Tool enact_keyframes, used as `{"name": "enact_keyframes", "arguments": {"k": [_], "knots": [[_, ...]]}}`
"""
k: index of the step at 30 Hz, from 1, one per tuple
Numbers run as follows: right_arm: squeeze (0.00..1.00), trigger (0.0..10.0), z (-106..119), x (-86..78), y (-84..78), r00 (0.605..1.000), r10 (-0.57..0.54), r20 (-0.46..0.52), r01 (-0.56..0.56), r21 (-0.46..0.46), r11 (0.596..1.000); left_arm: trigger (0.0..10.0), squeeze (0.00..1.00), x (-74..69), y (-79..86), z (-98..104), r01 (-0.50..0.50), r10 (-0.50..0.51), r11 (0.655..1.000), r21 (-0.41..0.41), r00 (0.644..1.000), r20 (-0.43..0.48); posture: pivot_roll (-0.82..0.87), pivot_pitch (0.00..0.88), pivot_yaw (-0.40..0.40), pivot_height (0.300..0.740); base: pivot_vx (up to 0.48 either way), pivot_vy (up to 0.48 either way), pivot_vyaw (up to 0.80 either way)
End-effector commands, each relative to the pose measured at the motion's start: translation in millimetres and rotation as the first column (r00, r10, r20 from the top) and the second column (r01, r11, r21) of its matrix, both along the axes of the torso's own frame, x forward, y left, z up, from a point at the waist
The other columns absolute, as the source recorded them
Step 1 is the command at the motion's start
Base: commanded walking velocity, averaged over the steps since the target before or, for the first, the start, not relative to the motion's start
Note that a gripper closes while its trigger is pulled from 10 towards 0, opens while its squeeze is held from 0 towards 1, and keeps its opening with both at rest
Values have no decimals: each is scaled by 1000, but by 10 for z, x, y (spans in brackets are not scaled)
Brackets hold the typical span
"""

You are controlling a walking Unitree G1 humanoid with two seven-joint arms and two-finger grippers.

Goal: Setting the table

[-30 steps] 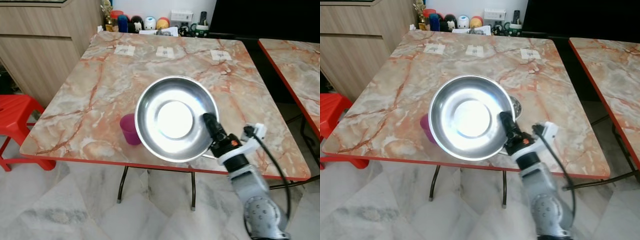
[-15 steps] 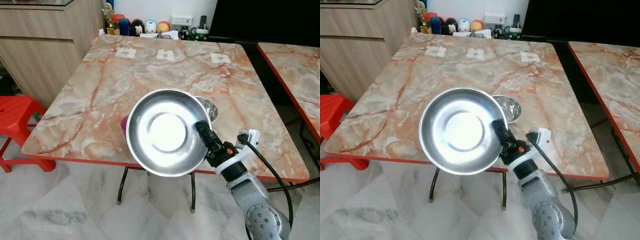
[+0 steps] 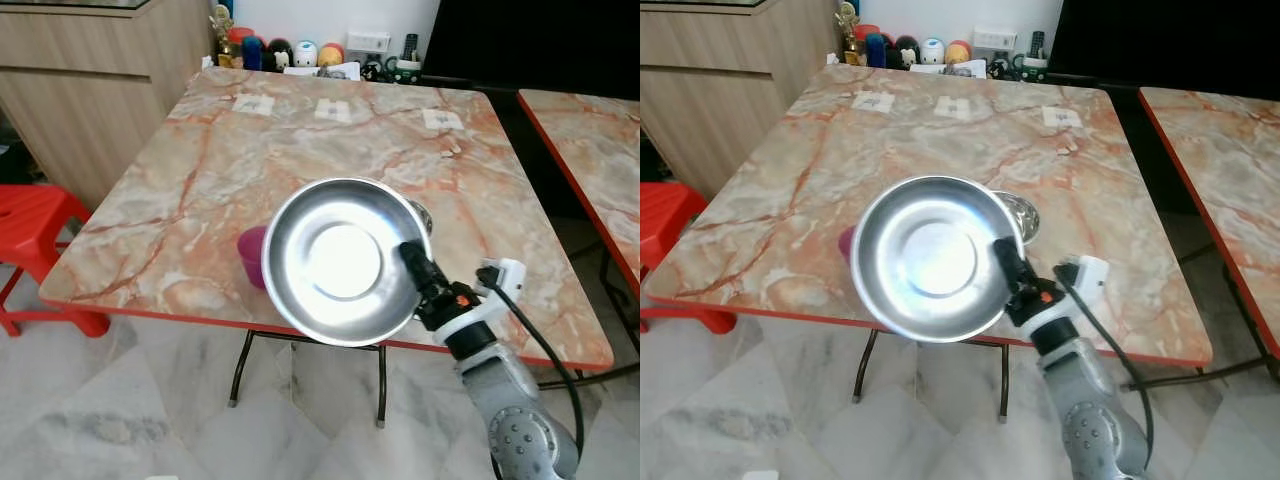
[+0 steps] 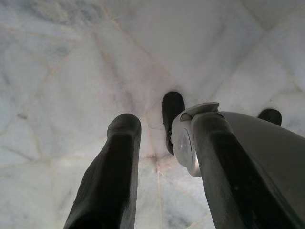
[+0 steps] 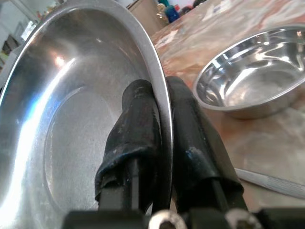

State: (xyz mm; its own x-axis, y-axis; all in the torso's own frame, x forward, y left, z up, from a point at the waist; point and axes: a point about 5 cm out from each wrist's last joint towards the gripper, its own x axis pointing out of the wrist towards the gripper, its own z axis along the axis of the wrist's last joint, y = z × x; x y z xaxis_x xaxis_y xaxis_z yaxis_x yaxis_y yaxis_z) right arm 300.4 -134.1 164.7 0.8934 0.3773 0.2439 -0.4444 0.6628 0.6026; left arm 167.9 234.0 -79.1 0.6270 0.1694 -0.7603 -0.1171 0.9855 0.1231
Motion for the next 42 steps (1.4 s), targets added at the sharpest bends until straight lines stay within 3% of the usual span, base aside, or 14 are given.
{"name": "enact_keyframes", "arguments": {"k": [1, 42], "knots": [[0, 10000, 28, 9, -24, 1000, -21, 15, 21, -4, 1000, 10000, 0, -77, -6, -37, -9, 9, 1000, -5, 1000, -24, 71, 164, -39, 740, 0, -394, 0], [0, 10000, 8, 106, -85, 995, -102, 13, 102, 19, 995, 10000, 0, -115, 21, -50, -12, 12, 1000, -7, 999, -43, 68, 184, -31, 740, 0, -384, 0]]}}
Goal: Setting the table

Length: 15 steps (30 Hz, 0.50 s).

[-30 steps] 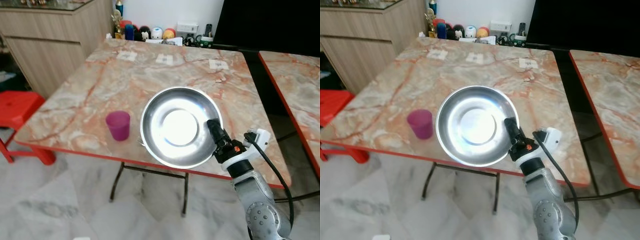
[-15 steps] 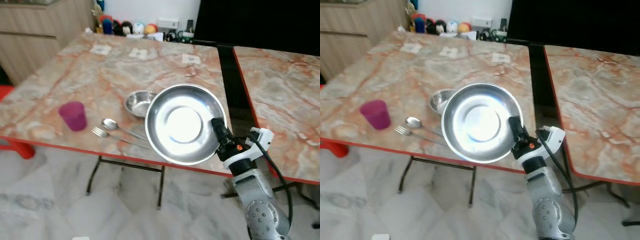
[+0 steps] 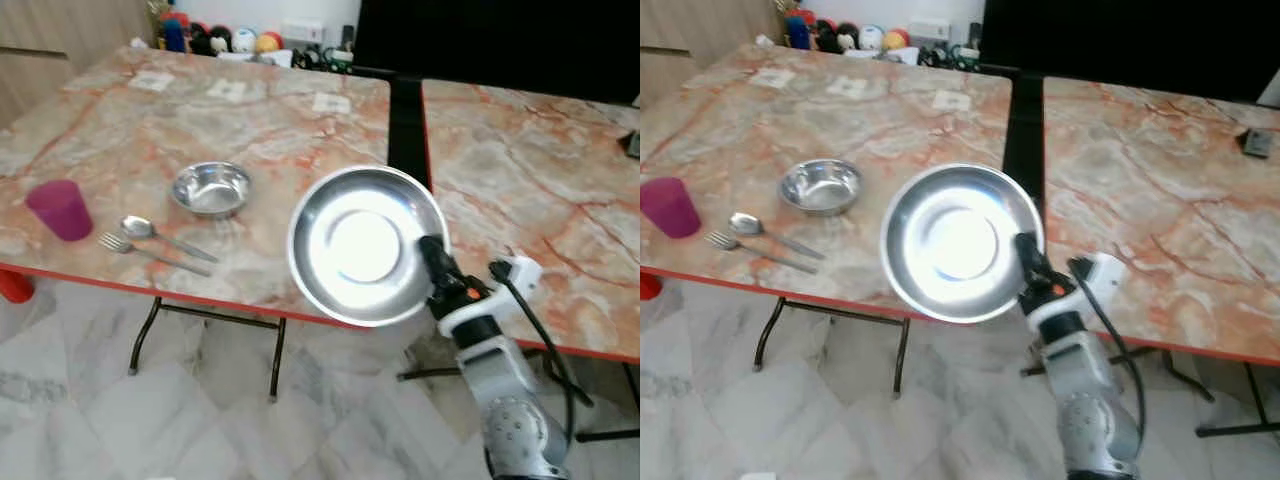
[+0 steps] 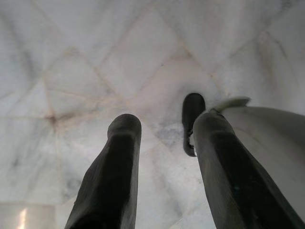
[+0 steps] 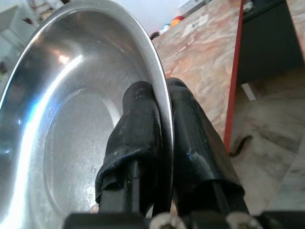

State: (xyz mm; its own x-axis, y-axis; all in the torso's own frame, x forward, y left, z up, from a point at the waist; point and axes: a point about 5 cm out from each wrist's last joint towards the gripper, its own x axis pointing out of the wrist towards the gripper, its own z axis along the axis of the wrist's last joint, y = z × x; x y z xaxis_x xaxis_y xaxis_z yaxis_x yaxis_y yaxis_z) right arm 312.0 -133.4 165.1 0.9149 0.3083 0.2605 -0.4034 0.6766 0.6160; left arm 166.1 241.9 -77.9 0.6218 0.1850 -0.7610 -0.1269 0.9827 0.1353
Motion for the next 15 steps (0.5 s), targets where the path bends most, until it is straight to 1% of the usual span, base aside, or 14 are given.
{"name": "enact_keyframes", "arguments": {"k": [1, 15], "knots": [[0, 10000, 3, -9, -92, 999, -34, 4, 34, -8, 999, 10000, 0, -97, -56, -62, -2, 1, 1000, -18, 999, -38, 68, 184, -31, 740, 0, -382, 0], [0, 10000, 3, 27, -143, 998, -68, 2, 68, -2, 998, 10000, 0, -92, -52, -58, 6, -6, 1000, -17, 999, -38, 64, 184, -29, 740, 0, -382, 0]]}}
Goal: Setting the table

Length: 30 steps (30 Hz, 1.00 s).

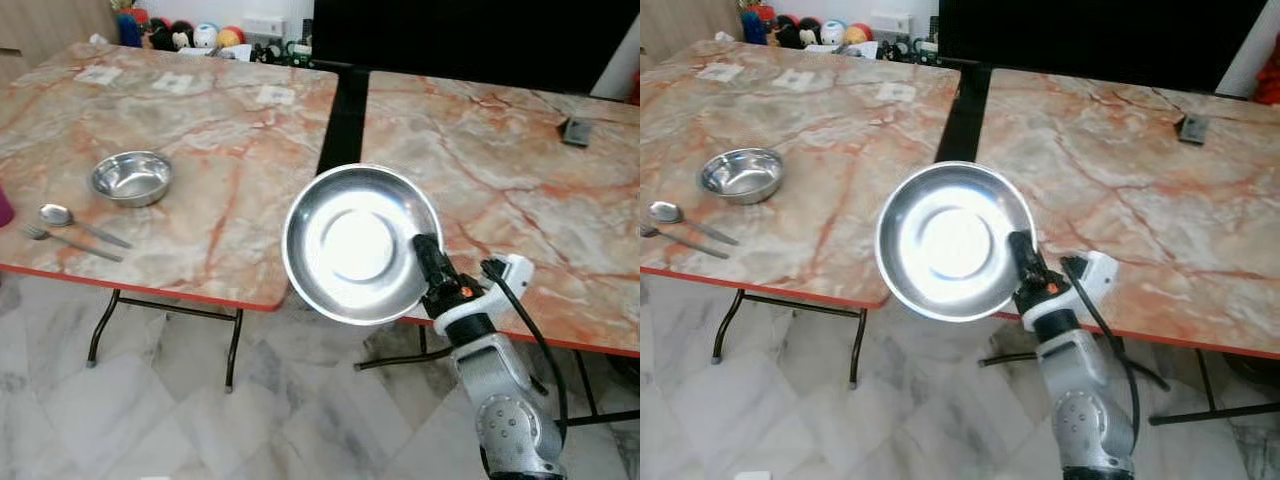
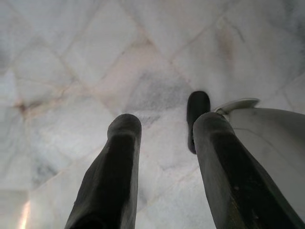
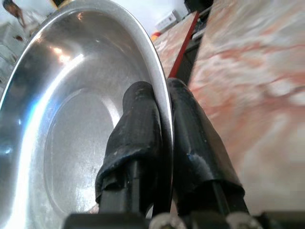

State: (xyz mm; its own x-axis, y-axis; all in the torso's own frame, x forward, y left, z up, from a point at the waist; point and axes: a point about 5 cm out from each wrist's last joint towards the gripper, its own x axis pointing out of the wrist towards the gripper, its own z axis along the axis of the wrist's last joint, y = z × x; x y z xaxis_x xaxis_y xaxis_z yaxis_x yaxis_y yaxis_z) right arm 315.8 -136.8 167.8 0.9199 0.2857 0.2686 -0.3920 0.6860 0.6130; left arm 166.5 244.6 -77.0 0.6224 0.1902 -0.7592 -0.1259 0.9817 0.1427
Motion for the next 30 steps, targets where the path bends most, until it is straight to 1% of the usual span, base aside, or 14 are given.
{"name": "enact_keyframes", "arguments": {"k": [1, 9, 17, 25, 30], "knots": [[0, 10000, -24, -8, -114, 999, -48, -7, 48, 0, 999, 10000, 0, -94, -82, -67, 6, -7, 1000, -25, 999, -38, 63, 184, -30, 740, 0, -382, 0], [0, 10000, -15, 13, -165, 997, -82, -12, 82, 13, 997, 10000, 0, -96, -94, -71, 9, -10, 1000, -28, 999, -40, 61, 185, -31, 740, 0, -381, 0], [0, 10000, -47, 48, -234, 989, -141, -35, 141, 13, 990, 10000, 0, -99, -105, -76, 4, -5, 999, -34, 999, -41, 59, 186, -32, 740, 0, -360, 0], [0, 10000, -106, 82, -319, 974, -212, -79, 214, 12, 977, 10000, 0, -87, -106, -68, -7, 6, 999, -49, 1000, -25, 59, 186, -32, 740, 0, 0, 0], [0, 10000, -128, 95, -332, 969, -228, -90, 229, 8, 973, 10000, 0, -89, -106, -71, -15, 13, 998, -55, 999, -30, 59, 187, -32, 740, 0, 0, 0]]}}
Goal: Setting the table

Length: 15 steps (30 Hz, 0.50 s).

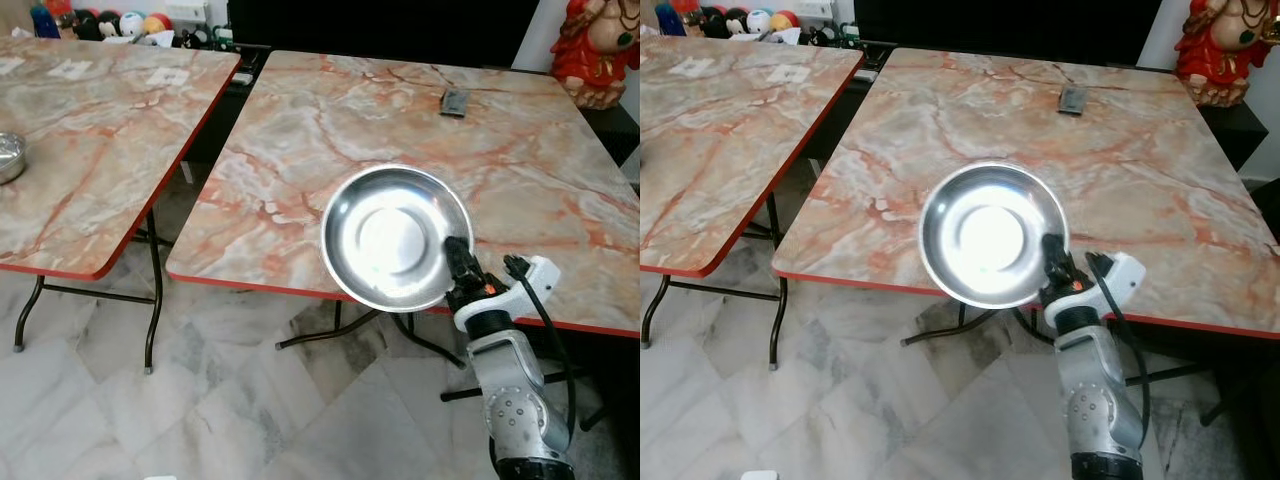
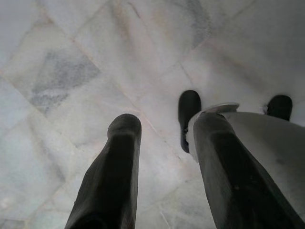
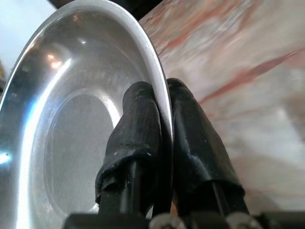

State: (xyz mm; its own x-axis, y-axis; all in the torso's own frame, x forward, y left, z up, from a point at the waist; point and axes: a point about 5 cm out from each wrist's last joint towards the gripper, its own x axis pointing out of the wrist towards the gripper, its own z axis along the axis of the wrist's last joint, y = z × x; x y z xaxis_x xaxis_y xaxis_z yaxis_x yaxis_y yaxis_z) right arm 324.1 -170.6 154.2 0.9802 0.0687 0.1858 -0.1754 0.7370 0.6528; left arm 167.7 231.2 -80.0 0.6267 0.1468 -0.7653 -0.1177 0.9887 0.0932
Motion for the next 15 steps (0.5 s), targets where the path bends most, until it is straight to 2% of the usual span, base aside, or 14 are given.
{"name": "enact_keyframes", "arguments": {"k": [1, 3, 5, 15], "knots": [[0, 10000, 2, 16, 5, 1000, -12, -5, 12, -3, 1000, 10000, 0, -100, 29, -41, -22, 22, 1000, -7, 999, -34, 59, 187, -32, 740, 0, 0, 0], [0, 10000, -1, 18, 5, 1000, -14, -9, 14, -4, 1000, 10000, 0, -99, 29, -41, -22, 22, 1000, -7, 999, -34, 59, 187, -32, 740, 0, 0, 0], [0, 10000, -6, 27, 8, 1000, -17, -17, 16, -7, 1000, 10000, 0, -102, 35, -40, -25, 25, 1000, -5, 999, -35, 60, 186, -31, 740, 0, 0, -625], [0, 10000, -30, 47, 2, 999, -34, -34, 33, -10, 999, 10000, 0, -129, 61, -45, -29, 29, 1000, -4, 999, -39, 60, 185, -31, 740, 0, 0, -783]]}}
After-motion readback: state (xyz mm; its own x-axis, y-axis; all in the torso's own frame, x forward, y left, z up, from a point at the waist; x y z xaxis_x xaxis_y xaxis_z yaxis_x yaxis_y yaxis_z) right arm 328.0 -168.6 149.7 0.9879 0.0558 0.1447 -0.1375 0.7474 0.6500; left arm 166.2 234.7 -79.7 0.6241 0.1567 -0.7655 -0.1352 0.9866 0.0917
